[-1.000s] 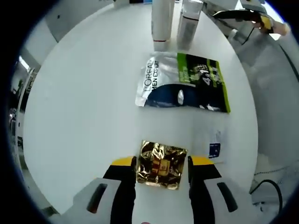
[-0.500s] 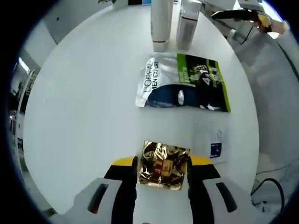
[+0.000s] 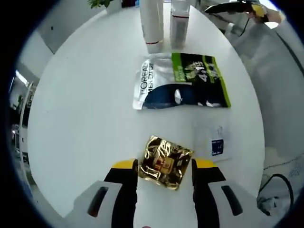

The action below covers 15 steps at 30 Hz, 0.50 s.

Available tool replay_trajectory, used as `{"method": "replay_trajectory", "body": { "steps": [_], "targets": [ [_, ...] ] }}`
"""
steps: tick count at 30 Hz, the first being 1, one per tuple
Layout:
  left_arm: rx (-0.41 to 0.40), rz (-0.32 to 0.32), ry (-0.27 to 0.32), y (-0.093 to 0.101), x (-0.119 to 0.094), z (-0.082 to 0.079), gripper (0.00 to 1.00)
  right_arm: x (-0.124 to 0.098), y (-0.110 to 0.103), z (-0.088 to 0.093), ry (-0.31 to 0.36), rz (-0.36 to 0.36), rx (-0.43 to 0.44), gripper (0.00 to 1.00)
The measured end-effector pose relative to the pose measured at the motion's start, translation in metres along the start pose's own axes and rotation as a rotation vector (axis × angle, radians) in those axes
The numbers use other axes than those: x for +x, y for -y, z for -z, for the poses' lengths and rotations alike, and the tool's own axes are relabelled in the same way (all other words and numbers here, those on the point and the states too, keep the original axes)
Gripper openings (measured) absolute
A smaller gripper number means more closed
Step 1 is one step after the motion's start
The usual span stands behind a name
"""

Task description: Arrange the skincare products in the storage area until every visible bottle or jar stands upright without overlapping.

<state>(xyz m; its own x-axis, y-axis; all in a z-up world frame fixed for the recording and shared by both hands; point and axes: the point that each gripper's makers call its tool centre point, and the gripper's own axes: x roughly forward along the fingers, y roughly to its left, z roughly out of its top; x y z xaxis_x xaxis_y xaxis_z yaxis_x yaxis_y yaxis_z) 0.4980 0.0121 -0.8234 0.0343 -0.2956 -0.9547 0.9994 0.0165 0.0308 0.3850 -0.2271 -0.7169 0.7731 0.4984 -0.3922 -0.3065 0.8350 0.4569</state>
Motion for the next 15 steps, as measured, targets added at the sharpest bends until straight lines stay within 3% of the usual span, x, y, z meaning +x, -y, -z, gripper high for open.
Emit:
{"method": "replay_trajectory", "body": {
  "steps": [9,15],
  "targets": [
    [0.052,0.026,-0.058,-0.001,0.001,0.015,0.44,0.000,0.001,0.000,0.003,0.004,0.007,0.89],
    [0.014,0.028,-0.041,-0.004,0.001,0.014,0.41,0.000,0.002,0.000,0.003,0.006,0.011,0.89]
  ]
}}
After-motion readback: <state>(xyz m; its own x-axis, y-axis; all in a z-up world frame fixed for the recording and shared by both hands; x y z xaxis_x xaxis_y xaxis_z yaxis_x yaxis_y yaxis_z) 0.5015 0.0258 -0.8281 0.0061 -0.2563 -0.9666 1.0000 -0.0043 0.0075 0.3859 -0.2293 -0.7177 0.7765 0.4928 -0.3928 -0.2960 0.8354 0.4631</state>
